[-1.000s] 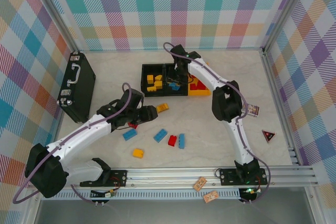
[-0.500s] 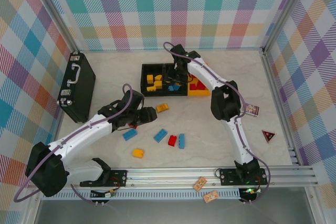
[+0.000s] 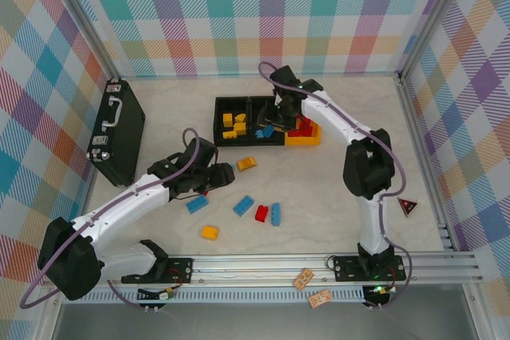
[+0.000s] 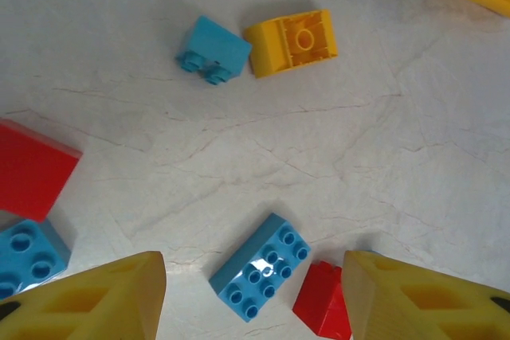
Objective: Sort the legos into containers by color
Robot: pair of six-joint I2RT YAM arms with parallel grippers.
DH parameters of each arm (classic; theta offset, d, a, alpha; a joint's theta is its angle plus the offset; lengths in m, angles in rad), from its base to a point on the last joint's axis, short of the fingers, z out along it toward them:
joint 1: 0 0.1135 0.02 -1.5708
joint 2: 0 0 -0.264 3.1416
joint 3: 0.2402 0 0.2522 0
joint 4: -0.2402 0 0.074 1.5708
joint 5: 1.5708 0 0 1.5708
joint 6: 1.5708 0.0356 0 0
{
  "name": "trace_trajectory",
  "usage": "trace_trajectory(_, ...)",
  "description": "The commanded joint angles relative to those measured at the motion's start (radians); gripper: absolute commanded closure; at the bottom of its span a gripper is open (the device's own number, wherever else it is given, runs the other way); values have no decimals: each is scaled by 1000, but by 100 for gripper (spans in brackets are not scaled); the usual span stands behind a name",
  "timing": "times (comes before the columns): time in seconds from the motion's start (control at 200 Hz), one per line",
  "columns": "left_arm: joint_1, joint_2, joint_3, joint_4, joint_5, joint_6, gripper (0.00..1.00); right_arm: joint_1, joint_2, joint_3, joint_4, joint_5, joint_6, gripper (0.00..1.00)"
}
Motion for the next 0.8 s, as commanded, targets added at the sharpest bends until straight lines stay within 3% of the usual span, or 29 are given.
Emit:
trace_trajectory(0.0,-8,-34,-9,-89,-59,-16,38,14,-80,-96,59,-33,-24,49)
trace_trajectory(0.31,-7,-53,-37,-289,-213,-145,19,58,-275,-378,118,-49,-20,43)
trace_trajectory(0.615,-6,-26,-135,-211,-243,-209,8,127,-421,-633,272,-215,-47,38)
trace_trajectory(0.795,-6,41,-158,-146,-255,-215,1,176,-457,-731,318,-237,-24,38)
